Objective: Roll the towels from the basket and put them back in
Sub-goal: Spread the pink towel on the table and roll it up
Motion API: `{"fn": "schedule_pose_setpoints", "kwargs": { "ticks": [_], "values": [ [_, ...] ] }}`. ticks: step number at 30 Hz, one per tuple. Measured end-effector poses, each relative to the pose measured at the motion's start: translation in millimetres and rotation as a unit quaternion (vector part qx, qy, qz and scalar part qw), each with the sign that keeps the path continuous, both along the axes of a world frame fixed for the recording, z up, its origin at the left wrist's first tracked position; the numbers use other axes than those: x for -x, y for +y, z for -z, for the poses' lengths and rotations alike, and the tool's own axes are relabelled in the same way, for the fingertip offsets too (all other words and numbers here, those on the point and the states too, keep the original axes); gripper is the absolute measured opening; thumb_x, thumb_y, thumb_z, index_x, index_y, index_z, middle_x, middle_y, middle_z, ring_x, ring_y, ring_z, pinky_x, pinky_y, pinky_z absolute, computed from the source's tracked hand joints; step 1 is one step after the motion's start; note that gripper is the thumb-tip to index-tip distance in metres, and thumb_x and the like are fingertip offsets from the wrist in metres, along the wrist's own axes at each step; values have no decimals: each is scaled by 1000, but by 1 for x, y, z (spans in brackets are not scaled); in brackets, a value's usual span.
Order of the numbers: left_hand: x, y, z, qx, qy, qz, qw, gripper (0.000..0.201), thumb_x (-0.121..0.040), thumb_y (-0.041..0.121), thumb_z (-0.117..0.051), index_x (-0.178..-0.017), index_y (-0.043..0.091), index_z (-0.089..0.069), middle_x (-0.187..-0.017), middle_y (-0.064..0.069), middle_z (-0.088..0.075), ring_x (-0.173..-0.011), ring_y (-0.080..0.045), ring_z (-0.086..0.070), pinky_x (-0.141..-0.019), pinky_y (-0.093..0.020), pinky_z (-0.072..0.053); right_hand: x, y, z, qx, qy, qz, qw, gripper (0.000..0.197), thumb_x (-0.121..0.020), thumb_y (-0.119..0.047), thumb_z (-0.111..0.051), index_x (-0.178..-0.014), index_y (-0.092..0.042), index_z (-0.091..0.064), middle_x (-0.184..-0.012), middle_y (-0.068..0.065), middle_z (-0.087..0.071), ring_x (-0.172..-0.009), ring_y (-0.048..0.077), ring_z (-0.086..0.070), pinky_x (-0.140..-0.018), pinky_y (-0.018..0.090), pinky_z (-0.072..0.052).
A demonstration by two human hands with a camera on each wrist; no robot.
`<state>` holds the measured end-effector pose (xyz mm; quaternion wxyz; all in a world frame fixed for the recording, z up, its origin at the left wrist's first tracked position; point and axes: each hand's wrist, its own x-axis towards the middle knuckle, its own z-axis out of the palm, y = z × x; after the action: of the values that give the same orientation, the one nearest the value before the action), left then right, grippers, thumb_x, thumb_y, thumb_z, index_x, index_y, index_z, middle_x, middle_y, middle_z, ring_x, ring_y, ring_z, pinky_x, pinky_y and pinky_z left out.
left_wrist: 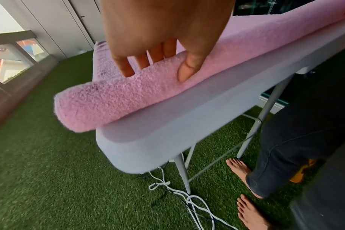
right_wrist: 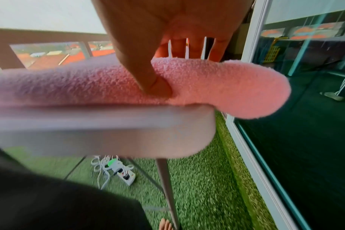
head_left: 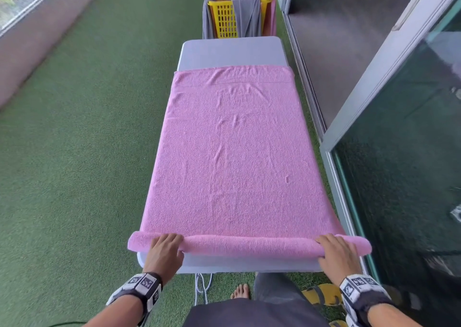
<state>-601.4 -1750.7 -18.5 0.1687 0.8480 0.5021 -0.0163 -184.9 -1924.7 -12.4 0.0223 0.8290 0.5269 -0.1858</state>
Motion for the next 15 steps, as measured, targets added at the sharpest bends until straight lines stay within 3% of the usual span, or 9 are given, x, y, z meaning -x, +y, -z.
{"fn": "schedule_pose_setpoints", "kwargs": {
  "ticks": [2,4,5,7,8,10,12,14,15],
  "values": [
    [-4,9,-3,-45,-1,3,999,9,-83,17,-57,-87,20,-64,-86,4,-68,-77,-15,-62,-80,-47,-53,-6,17,-8,-12,-39,-14,999,33,-78,-22,-64,-109,-35,-62,-109,-15,-60,-105,11,-55,-97,35,-38],
    [-7,17,1,-44,19,-7,999,44,-88,18,-29,-118,9,-60,-120,-7,-64,-109,-25,-61,-99,-57,-43,-10,30,-12,-41,-48,6,998,39,-82,-15,-59,-118,-30,-62,-119,-9,-60,-112,17,-55,-103,41,-38],
    [-8,20,6,-44,27,-10,999,54,-89,17,-21,-134,6,-49,-137,-9,-50,-126,-29,-49,-108,-56,-31,-11,33,-11,-65,-50,15,997,40,-84,-12,-57,-121,-23,-62,-123,-3,-61,-113,22,-56,-103,45,-39],
    [-8,17,11,-25,39,0,999,52,-95,28,-26,-143,8,-33,-145,-7,-30,-136,-26,-29,-112,-48,-17,-10,28,-3,-92,-41,1,995,37,-93,-19,-49,-129,-16,-58,-133,1,-57,-123,25,-52,-107,47,-37],
    [-7,12,12,-11,41,5,999,55,-95,36,-39,-143,9,-32,-145,-6,-28,-136,-25,-28,-112,-46,-16,-7,21,2,-84,-27,-9,996,39,-95,-25,-51,-132,-17,-54,-136,-1,-54,-129,23,-48,-111,46,-34],
    [-7,7,14,10,41,13,999,69,-80,31,-72,-138,9,-43,-141,-10,-43,-132,-27,-41,-110,-47,-24,-6,6,11,-52,-4,-29,998,52,-80,-26,-74,-128,-20,-57,-128,-3,-59,-124,24,-53,-109,46,-36],
    [-7,6,9,10,38,10,999,58,-63,17,-85,-117,12,-63,-116,-6,-67,-107,-24,-63,-98,-47,-44,-5,0,10,-10,10,-14,1000,56,-63,-20,-84,-114,-25,-63,-112,-6,-66,-109,21,-61,-101,44,-42],
    [-10,9,5,-19,31,15,999,38,-57,13,-87,-89,19,-69,-85,5,-69,-77,-15,-64,-79,-40,-53,-8,9,0,9,-15,-8,1000,44,-71,-26,-75,-112,-32,-62,-112,-13,-63,-108,13,-57,-98,36,-38],
    [-14,14,2,-34,20,14,999,28,-61,14,-85,-82,20,-68,-78,7,-67,-71,-13,-61,-76,-38,-53,-13,17,-2,0,-33,-19,999,39,-77,-29,-67,-115,-33,-60,-116,-15,-61,-111,11,-54,-99,35,-35]
  ]
}}
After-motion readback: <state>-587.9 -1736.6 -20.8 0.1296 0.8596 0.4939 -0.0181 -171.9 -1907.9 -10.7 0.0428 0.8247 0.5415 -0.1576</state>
